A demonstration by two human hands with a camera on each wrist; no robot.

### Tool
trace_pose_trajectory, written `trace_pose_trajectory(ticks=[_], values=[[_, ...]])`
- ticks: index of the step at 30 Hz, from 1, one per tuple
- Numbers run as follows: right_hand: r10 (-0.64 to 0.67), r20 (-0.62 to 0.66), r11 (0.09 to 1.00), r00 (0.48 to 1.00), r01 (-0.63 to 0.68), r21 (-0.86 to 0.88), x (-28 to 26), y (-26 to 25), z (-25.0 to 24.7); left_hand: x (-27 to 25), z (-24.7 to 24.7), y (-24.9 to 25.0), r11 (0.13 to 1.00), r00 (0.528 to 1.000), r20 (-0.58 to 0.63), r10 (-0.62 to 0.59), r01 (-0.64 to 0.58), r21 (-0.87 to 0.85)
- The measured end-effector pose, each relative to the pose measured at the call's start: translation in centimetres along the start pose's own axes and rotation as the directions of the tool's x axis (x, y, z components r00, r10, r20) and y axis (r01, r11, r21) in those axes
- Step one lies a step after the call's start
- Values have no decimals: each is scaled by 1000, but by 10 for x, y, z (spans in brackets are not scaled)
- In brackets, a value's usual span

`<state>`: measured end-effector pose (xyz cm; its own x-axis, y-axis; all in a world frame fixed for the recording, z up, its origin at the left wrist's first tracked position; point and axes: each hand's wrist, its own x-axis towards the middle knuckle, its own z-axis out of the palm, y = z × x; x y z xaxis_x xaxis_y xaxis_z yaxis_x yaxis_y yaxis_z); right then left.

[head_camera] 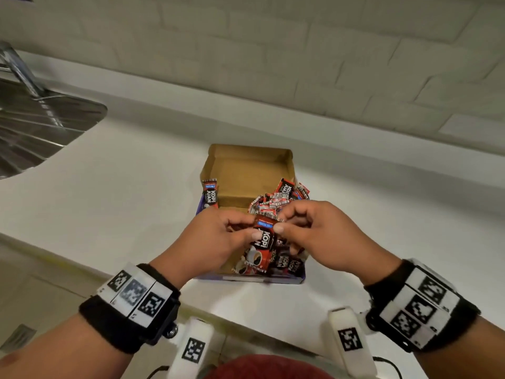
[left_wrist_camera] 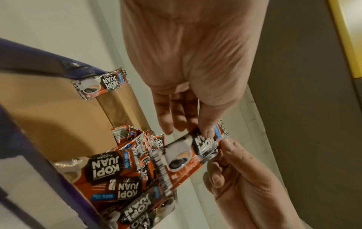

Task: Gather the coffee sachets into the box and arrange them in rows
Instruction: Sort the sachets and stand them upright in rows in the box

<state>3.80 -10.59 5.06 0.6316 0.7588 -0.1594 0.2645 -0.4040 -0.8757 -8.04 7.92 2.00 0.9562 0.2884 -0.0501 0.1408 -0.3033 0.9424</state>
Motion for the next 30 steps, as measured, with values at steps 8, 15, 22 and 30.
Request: trace_pose_trajectory(ticks=[8,15,22,30], values=[[-70,-42,848,997,38,-529,4,28,1,-4,-23,-26,983,991,-29,-130,125,-135],[-63,-34,746,997,24,-665,4,50,9,-14,-15,-37,970,981,-13,-194,190,-149],[-61,27,930,998,67,-360,9,4,-15,4,13,-9,991,996,8,-91,91,-101],[-92,-9,906,996,80,-416,0,33,-39,8,27,-12,955,982,-91,-164,135,-263]])
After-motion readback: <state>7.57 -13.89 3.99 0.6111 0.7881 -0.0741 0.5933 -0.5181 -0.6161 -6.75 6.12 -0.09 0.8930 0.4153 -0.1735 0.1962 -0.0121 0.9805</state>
